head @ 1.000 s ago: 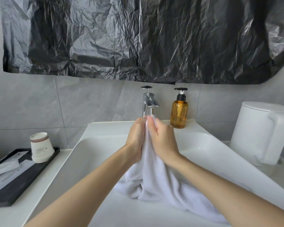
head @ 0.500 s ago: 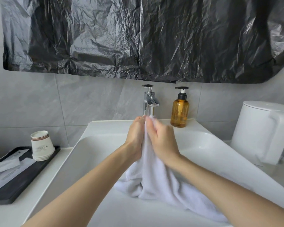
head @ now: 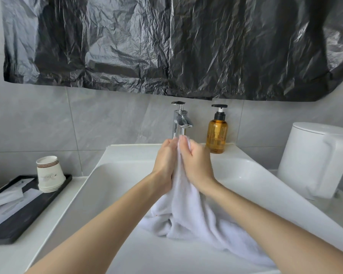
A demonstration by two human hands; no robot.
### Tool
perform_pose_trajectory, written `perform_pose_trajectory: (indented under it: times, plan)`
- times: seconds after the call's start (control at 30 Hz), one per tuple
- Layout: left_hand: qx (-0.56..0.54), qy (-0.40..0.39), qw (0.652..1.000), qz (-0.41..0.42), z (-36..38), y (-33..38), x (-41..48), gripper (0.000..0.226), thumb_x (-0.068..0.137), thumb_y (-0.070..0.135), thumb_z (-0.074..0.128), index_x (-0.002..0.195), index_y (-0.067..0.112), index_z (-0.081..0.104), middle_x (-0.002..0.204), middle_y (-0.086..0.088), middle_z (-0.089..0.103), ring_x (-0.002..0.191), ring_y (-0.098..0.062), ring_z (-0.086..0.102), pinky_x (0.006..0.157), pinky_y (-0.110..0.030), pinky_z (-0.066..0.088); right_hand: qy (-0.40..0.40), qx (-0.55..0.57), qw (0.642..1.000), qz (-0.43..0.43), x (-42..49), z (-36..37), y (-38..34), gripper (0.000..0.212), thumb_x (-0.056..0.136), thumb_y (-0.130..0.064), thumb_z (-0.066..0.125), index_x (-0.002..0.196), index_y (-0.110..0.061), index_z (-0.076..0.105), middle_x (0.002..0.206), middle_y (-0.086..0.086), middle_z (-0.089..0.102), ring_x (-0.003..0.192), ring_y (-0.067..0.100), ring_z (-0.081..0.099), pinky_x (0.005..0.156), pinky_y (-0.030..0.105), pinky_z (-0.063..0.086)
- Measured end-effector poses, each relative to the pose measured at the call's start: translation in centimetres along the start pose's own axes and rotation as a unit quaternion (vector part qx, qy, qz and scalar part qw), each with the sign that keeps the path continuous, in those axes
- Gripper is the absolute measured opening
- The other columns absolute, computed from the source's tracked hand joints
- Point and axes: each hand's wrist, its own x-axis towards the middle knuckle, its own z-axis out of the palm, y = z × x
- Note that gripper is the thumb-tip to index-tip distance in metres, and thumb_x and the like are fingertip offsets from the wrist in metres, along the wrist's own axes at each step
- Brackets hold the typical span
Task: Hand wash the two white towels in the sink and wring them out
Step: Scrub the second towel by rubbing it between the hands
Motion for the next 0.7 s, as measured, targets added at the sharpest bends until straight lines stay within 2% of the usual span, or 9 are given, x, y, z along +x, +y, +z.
perform_pose_trajectory:
  times: [0.07, 0.17, 0.2, 0.3, 0.43, 0.53, 0.57, 0.67, 0.7]
  plan:
    - [0.007, 0.0, 1.0, 0.004, 0.2, -0.1, -0.2, 0.02, 0.099, 0.033, 0.047, 0.09, 0.018, 0.056, 0.077, -0.004, 0.06, 0.07, -0.016, 0.06, 0.06, -0.025, 0.047, 0.037, -0.004, 0.998, 0.043, 0.5, 0.0, 0.0, 0.048, 0.102, -0.031, 0.042, 0.057, -0.022, 0.029, 0.048, -0.009, 0.03, 0.05, 0.009, 0.03, 0.058, 0.037, 0.032]
    - [0.002, 0.004, 1.0, 0.011, 0.1, 0.1, -0.2, 0.026, 0.098, 0.025, 0.047, 0.073, 0.02, 0.044, 0.064, 0.0, 0.047, 0.057, -0.012, 0.049, 0.053, -0.024, 0.04, 0.013, -0.014, 0.999, -0.042, -1.2, 0.1, -0.2, 0.042, 0.102, -0.028, 0.044, 0.061, -0.024, 0.035, 0.046, -0.012, 0.032, 0.046, 0.007, 0.036, 0.053, 0.029, 0.031]
    - [0.001, 0.002, 1.0, 0.01, 0.2, 0.2, -0.2, 0.026, 0.098, 0.025, 0.048, 0.073, 0.021, 0.042, 0.063, 0.0, 0.046, 0.056, -0.012, 0.048, 0.053, -0.024, 0.04, 0.006, -0.011, 0.999, -0.046, -1.1, 0.0, 0.0, 0.04, 0.101, -0.03, 0.044, 0.062, -0.023, 0.038, 0.046, -0.012, 0.033, 0.046, 0.007, 0.036, 0.053, 0.028, 0.03]
    - [0.011, -0.01, 1.0, 0.005, 0.5, 0.0, -0.5, 0.02, 0.1, 0.029, 0.046, 0.082, 0.02, 0.047, 0.067, 0.0, 0.054, 0.06, -0.012, 0.055, 0.055, -0.024, 0.045, 0.043, -0.01, 0.998, 0.044, 0.5, -0.3, 0.2, 0.046, 0.103, -0.032, 0.04, 0.058, -0.022, 0.034, 0.049, -0.01, 0.033, 0.051, 0.008, 0.033, 0.059, 0.033, 0.031]
    - [-0.004, 0.008, 1.0, -0.001, 0.0, 0.3, -0.1, 0.028, 0.098, 0.027, 0.047, 0.072, 0.021, 0.04, 0.059, 0.002, 0.045, 0.052, -0.012, 0.046, 0.053, -0.026, 0.037, 0.005, -0.014, 0.998, -0.068, -1.2, 0.2, -0.5, 0.043, 0.101, -0.03, 0.044, 0.06, -0.032, 0.029, 0.042, -0.009, 0.033, 0.043, 0.005, 0.033, 0.052, 0.028, 0.025]
    - [0.006, 0.013, 1.0, -0.014, 0.2, 0.1, -0.4, 0.023, 0.099, 0.031, 0.045, 0.079, 0.02, 0.048, 0.064, 0.001, 0.056, 0.057, -0.013, 0.056, 0.054, -0.024, 0.044, 0.039, -0.018, 0.999, 0.02, 0.3, 0.1, -0.2, 0.048, 0.103, -0.03, 0.042, 0.057, -0.026, 0.029, 0.043, -0.008, 0.033, 0.045, 0.008, 0.034, 0.057, 0.03, 0.026]
    - [0.011, 0.011, 1.0, -0.012, 0.2, 0.0, -0.5, 0.024, 0.1, 0.031, 0.044, 0.079, 0.02, 0.049, 0.064, 0.002, 0.057, 0.057, -0.012, 0.057, 0.054, -0.024, 0.044, 0.038, -0.019, 0.999, 0.021, 0.1, 0.1, -0.2, 0.047, 0.103, -0.029, 0.042, 0.057, -0.025, 0.03, 0.046, -0.009, 0.034, 0.046, 0.009, 0.034, 0.057, 0.031, 0.028]
    - [0.0, 0.015, 1.0, -0.007, 0.0, 0.1, -0.5, 0.029, 0.098, 0.026, 0.046, 0.07, 0.02, 0.042, 0.056, 0.002, 0.047, 0.049, -0.012, 0.049, 0.051, -0.024, 0.038, -0.002, -0.019, 0.998, -0.058, -1.4, 0.0, -0.4, 0.044, 0.102, -0.028, 0.043, 0.061, -0.031, 0.027, 0.046, -0.01, 0.03, 0.045, 0.009, 0.037, 0.049, 0.026, 0.026]
    - [0.001, 0.014, 1.0, -0.006, 0.1, 0.0, -0.4, 0.027, 0.097, 0.027, 0.046, 0.071, 0.019, 0.044, 0.058, 0.001, 0.049, 0.051, -0.012, 0.051, 0.051, -0.024, 0.039, 0.0, -0.018, 0.998, -0.055, -1.1, 0.0, -0.3, 0.045, 0.102, -0.028, 0.043, 0.06, -0.031, 0.027, 0.045, -0.01, 0.028, 0.044, 0.009, 0.036, 0.049, 0.026, 0.024]
